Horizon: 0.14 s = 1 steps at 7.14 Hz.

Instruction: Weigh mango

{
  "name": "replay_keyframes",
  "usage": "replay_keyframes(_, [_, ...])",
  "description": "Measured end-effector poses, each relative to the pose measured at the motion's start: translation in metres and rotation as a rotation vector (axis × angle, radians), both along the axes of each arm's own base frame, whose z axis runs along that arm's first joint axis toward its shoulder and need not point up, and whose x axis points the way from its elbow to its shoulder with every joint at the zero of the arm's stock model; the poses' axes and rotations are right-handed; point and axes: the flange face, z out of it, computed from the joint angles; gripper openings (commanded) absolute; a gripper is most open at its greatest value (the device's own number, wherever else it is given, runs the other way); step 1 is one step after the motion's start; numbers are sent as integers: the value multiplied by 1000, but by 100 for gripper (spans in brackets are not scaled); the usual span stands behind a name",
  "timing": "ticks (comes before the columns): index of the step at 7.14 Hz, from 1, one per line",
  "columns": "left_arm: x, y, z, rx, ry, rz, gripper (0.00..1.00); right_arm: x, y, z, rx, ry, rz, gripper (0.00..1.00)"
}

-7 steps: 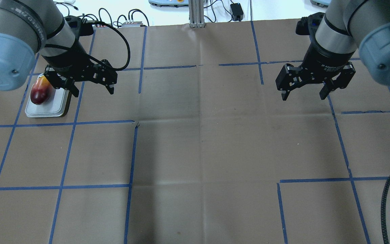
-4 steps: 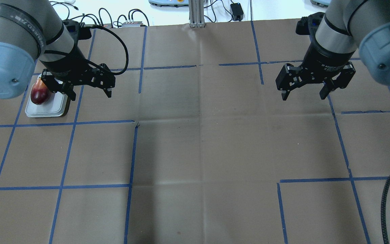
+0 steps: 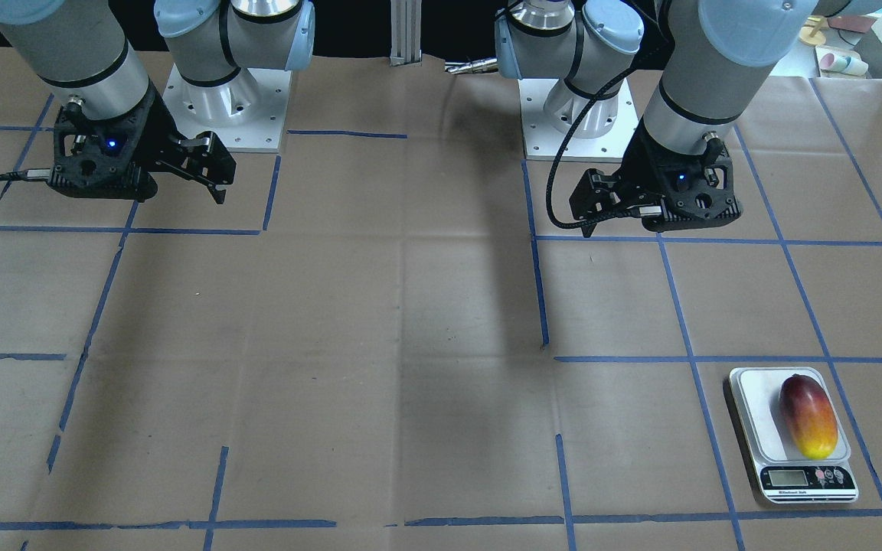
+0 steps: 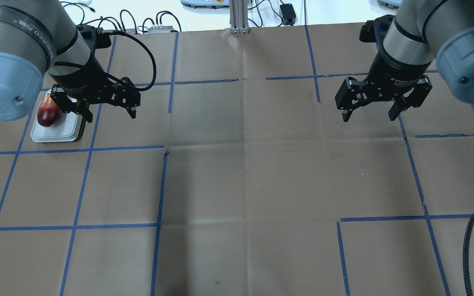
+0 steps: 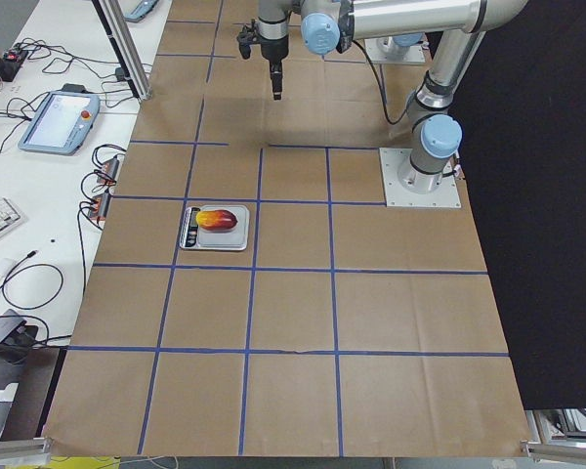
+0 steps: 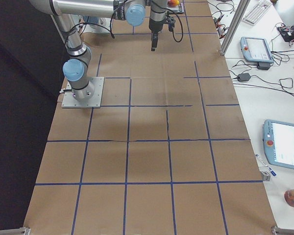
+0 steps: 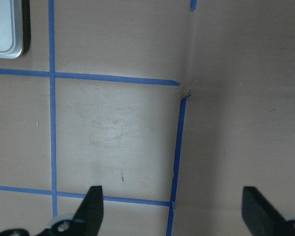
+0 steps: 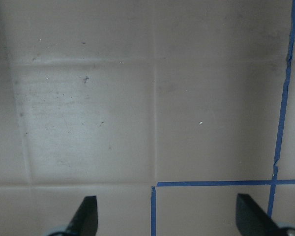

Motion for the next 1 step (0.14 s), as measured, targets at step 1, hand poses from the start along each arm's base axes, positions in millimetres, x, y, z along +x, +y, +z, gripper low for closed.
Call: replay_keyframes(1, [0, 0, 0, 0, 0, 0, 100, 0, 0, 0, 0, 0, 0, 100])
